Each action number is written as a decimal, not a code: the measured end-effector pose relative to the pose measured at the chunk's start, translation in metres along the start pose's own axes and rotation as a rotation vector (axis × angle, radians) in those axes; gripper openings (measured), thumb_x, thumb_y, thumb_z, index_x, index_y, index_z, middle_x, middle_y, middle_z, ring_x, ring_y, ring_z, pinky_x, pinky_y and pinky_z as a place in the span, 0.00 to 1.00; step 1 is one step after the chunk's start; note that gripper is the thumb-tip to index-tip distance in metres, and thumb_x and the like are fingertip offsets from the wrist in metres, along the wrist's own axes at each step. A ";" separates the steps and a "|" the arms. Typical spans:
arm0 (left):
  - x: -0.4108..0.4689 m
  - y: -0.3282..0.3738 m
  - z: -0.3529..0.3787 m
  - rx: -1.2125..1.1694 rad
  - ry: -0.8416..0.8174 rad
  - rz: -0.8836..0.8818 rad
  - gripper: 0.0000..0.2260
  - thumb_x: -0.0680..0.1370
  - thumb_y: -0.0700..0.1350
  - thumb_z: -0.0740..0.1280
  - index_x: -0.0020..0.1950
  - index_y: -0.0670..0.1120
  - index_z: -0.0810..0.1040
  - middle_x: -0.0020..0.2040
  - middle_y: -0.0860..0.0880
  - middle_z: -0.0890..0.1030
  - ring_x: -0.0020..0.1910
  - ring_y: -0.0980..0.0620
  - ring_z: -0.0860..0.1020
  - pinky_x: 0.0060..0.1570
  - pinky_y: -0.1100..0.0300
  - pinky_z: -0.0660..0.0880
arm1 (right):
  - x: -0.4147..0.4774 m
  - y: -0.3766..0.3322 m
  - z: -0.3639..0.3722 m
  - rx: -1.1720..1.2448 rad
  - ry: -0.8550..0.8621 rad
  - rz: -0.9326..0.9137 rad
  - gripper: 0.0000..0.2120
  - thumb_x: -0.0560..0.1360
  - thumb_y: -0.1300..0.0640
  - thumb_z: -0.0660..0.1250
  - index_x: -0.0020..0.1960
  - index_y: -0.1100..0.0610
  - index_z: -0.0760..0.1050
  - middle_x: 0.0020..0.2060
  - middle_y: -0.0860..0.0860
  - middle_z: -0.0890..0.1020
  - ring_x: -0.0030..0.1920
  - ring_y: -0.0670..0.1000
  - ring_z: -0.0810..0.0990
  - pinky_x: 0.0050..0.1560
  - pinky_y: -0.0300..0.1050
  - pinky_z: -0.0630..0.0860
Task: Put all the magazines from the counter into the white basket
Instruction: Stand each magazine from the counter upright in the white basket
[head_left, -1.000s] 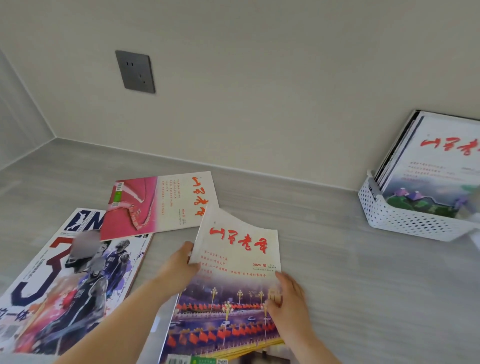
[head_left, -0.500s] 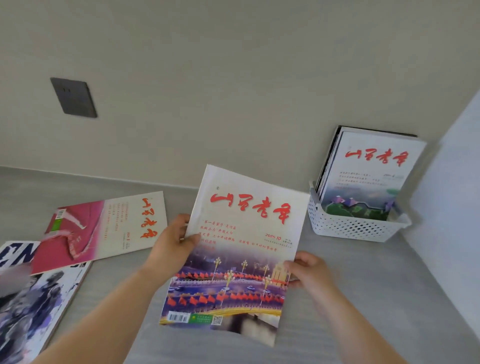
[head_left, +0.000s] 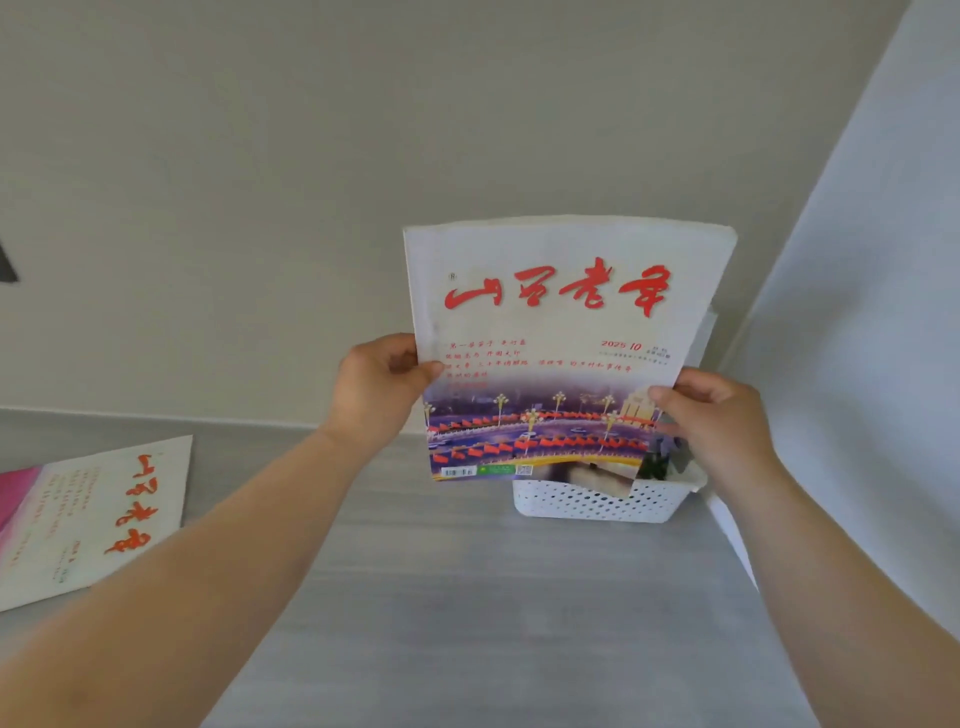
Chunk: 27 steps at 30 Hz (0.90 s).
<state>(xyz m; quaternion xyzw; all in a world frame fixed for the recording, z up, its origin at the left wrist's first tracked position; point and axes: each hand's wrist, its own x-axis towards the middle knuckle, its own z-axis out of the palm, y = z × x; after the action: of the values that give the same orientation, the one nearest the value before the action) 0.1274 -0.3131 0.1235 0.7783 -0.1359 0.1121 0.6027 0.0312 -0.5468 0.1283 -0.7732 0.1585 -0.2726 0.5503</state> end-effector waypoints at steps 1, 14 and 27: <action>0.008 0.006 0.011 -0.017 0.001 0.010 0.09 0.72 0.33 0.66 0.51 0.38 0.80 0.43 0.50 0.79 0.31 0.64 0.76 0.29 0.79 0.71 | 0.012 -0.002 -0.007 0.008 0.029 -0.023 0.13 0.71 0.65 0.65 0.35 0.48 0.77 0.35 0.44 0.80 0.35 0.42 0.79 0.32 0.32 0.78; 0.051 0.010 0.121 -0.010 -0.128 -0.025 0.10 0.72 0.35 0.67 0.52 0.39 0.80 0.43 0.50 0.79 0.35 0.57 0.76 0.36 0.70 0.73 | 0.088 0.056 -0.051 0.088 0.226 0.053 0.10 0.72 0.66 0.64 0.42 0.52 0.76 0.36 0.47 0.80 0.34 0.43 0.77 0.39 0.38 0.75; 0.051 -0.035 0.161 0.032 -0.193 -0.263 0.09 0.72 0.36 0.67 0.52 0.40 0.80 0.42 0.50 0.79 0.40 0.51 0.78 0.40 0.65 0.74 | 0.099 0.124 -0.041 0.086 0.166 0.324 0.06 0.72 0.67 0.64 0.42 0.57 0.75 0.43 0.53 0.80 0.41 0.53 0.79 0.48 0.51 0.77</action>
<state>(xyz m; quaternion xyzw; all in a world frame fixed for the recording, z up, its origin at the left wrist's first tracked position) 0.1892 -0.4642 0.0689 0.8061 -0.0886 -0.0410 0.5837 0.0934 -0.6748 0.0468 -0.6882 0.3139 -0.2498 0.6045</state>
